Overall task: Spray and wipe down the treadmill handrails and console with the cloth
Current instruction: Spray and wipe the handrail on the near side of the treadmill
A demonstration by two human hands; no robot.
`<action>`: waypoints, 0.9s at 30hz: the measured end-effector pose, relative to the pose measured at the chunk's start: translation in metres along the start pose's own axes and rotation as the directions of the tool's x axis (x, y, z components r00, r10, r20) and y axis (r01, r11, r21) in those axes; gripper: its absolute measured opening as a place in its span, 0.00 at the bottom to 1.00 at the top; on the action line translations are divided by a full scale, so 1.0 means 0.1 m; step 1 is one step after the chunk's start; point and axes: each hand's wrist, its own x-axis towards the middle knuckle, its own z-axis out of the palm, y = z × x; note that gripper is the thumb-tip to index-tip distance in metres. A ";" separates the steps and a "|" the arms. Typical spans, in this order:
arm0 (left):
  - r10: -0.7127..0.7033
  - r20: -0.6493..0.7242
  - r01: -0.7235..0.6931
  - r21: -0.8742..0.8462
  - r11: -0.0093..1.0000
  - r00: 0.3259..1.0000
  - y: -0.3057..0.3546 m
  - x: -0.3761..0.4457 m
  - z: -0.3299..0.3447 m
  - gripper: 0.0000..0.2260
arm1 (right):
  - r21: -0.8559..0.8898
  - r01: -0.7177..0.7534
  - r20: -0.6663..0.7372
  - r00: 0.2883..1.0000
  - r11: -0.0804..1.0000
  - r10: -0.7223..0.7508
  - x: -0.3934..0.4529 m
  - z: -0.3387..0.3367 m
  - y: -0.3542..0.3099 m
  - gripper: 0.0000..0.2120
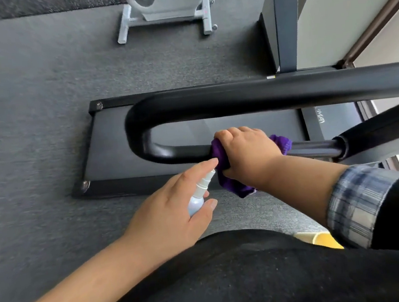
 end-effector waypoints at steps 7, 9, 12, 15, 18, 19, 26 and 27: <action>-0.003 -0.007 0.003 0.013 1.000 1.000 -0.38 -0.18 -0.32 0.29 | 0.197 0.130 -0.120 0.987 0.972 -0.107 0.31 -0.03 -0.63 0.35; -0.001 0.008 0.001 0.028 1.000 1.000 -0.45 -0.20 -0.40 0.27 | 0.368 0.140 -0.175 0.981 0.919 -0.079 0.38 -0.02 -0.81 0.32; 0.016 0.019 -0.017 0.063 0.998 1.000 -0.55 -0.22 -0.49 0.26 | 0.549 0.117 -0.272 0.961 0.828 0.044 0.47 0.06 -1.04 0.20; 0.040 0.018 -0.041 0.074 0.996 0.999 -0.62 -0.22 -0.55 0.26 | 0.426 0.084 -0.258 0.966 0.901 0.032 0.50 0.06 -1.14 0.19; 0.067 0.016 -0.068 0.083 0.994 0.998 -0.62 -0.20 -0.56 0.27 | 0.351 0.085 -0.157 0.987 0.932 -0.030 0.44 -0.06 -1.12 0.28; 0.076 0.022 -0.077 0.078 0.994 0.997 -0.61 -0.18 -0.56 0.27 | 0.330 0.078 -0.124 0.992 0.941 -0.039 0.43 -0.08 -1.10 0.28; 0.158 0.069 -0.162 0.062 0.985 0.985 -0.39 0.01 -0.45 0.31 | 0.028 0.062 -0.102 0.993 0.998 -0.058 0.24 0.05 -0.75 0.35; 0.165 0.077 -0.170 0.057 0.984 0.983 -0.35 0.04 -0.41 0.31 | 0.022 0.046 -0.114 0.993 0.999 -0.043 0.18 0.08 -0.63 0.36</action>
